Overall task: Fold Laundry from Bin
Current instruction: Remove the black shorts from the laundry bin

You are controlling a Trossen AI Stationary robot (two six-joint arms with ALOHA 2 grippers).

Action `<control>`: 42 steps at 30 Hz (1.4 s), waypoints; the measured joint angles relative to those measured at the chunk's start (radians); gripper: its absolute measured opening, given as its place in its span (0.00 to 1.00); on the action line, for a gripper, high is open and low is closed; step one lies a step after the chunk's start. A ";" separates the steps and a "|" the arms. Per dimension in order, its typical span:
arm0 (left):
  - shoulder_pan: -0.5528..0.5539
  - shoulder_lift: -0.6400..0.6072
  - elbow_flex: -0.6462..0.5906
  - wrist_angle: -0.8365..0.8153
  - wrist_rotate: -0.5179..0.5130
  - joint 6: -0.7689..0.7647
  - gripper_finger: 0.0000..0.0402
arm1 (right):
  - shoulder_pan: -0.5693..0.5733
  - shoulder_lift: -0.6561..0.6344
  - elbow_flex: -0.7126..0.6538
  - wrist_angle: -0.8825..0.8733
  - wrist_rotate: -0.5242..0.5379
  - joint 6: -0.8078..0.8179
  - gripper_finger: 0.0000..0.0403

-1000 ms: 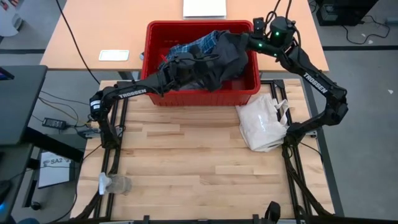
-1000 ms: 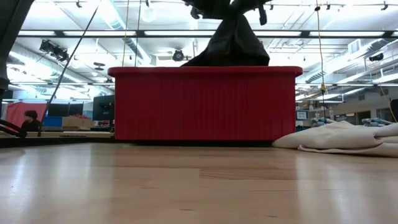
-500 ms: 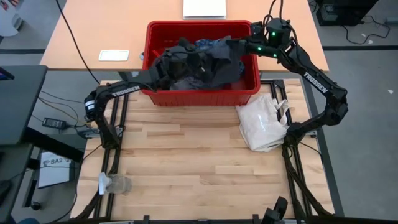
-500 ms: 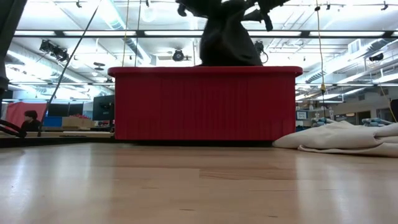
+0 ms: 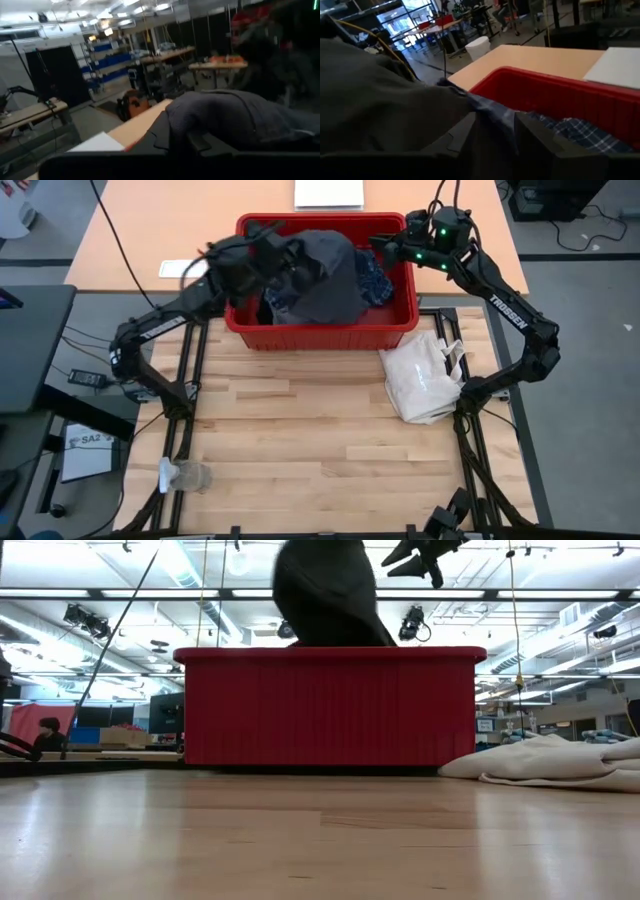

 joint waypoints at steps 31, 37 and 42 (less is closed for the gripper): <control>-0.166 -0.277 0.001 0.039 0.419 -0.079 0.05 | -0.040 0.000 0.000 0.081 -0.296 0.054 0.34; -0.233 -0.276 0.001 -0.036 0.524 -0.098 0.05 | -0.040 0.000 0.000 0.118 -0.365 0.091 0.34; -0.293 -0.274 0.001 -0.110 0.525 -0.119 0.05 | -0.034 0.000 0.000 0.120 -0.459 0.106 0.34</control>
